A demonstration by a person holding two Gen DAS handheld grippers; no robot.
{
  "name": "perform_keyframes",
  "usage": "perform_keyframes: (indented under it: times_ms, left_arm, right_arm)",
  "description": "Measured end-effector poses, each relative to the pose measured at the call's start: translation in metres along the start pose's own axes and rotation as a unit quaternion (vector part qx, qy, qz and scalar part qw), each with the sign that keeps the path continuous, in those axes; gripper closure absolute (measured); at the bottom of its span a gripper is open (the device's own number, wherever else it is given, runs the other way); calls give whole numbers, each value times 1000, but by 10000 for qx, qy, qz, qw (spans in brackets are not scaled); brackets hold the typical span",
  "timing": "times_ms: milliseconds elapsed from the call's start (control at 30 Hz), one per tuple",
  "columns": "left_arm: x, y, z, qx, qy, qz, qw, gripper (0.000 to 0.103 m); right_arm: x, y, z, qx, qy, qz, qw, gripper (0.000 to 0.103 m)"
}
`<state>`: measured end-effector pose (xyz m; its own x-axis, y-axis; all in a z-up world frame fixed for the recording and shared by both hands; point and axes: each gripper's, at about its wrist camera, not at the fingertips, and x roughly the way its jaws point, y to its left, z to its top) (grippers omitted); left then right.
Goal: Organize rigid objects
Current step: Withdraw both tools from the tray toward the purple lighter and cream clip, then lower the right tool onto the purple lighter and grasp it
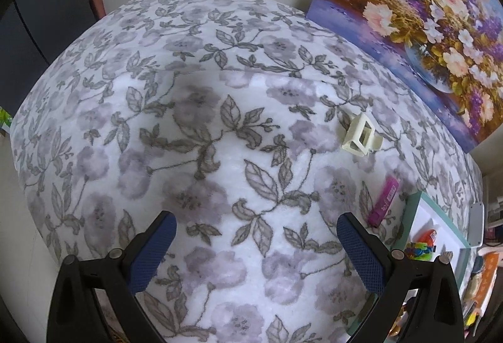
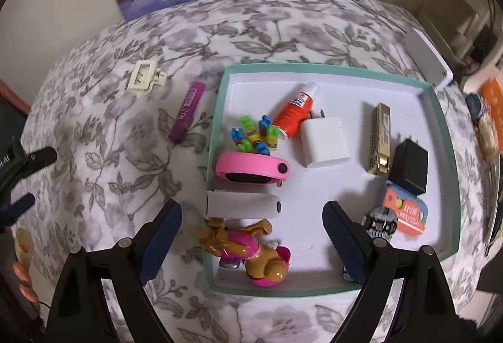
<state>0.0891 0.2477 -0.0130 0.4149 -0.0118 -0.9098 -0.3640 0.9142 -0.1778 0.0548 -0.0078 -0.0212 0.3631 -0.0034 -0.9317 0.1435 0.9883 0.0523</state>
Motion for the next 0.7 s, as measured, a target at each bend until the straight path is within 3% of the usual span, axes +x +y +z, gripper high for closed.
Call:
perform_keyframes:
  times_ms: [367, 500, 700]
  left_arm:
    - [12, -8, 21, 70, 89, -171, 9998, 0]
    - [17, -11, 30, 122, 99, -190, 9997, 0]
    - [32, -23, 41, 205, 253, -68, 9994, 0]
  right_arm:
    - [5, 25, 34, -334, -73, 320, 9989, 12]
    - [8, 39, 53, -1022, -12, 50, 9947, 12]
    - [19, 44, 83, -1578, 53, -147, 9873, 12]
